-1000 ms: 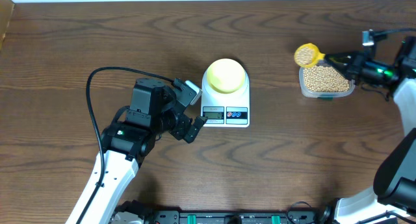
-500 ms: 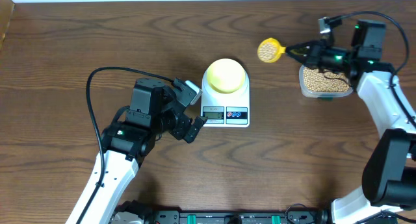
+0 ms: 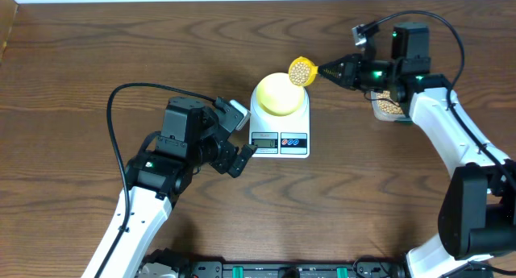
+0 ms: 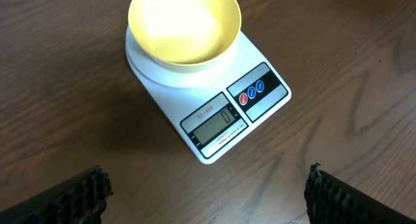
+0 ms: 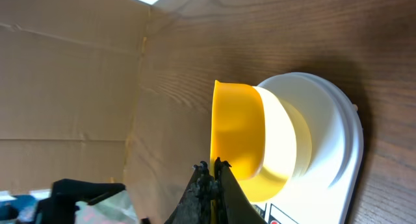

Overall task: Scoop item into bowl and weigh 50g on scale
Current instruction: 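Lift the filled scoop and carry it over the yellow bowl, then tip the scoop with the right gripper to pour soybeans into the bowl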

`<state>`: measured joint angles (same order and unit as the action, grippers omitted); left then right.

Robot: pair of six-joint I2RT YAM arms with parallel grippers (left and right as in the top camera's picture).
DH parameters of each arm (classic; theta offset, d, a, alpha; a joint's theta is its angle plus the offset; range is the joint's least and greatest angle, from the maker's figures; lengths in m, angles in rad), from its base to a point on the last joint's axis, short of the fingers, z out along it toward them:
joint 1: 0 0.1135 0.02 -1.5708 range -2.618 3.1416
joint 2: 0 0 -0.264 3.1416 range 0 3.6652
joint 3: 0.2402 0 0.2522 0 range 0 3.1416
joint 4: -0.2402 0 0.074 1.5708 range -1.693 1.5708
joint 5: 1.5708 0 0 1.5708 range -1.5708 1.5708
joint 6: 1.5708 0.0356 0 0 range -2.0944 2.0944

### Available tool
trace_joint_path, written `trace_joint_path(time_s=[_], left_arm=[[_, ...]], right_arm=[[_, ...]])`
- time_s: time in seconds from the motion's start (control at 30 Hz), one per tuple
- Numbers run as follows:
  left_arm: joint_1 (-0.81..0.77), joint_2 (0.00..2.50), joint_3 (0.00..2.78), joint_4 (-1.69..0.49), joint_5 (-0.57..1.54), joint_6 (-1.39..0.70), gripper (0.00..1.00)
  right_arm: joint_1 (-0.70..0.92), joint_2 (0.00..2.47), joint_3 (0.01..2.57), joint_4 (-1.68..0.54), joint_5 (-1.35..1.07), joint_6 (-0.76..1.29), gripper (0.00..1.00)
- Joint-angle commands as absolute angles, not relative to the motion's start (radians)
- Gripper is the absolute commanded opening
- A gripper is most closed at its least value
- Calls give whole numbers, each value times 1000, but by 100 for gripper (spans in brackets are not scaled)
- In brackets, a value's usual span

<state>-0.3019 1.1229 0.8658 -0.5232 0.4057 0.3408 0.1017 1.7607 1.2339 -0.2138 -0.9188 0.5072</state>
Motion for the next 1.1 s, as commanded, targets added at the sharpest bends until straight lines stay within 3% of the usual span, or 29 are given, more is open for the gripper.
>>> trace_joint_path(time_s=[0.0, 1.07], left_arm=[[-297, 1117, 869, -522, 411, 343, 98], [-298, 1117, 869, -522, 410, 343, 98]], right_arm=[[138, 1769, 1231, -196, -877, 423, 1], [258, 1769, 1231, -194, -810, -231, 1]])
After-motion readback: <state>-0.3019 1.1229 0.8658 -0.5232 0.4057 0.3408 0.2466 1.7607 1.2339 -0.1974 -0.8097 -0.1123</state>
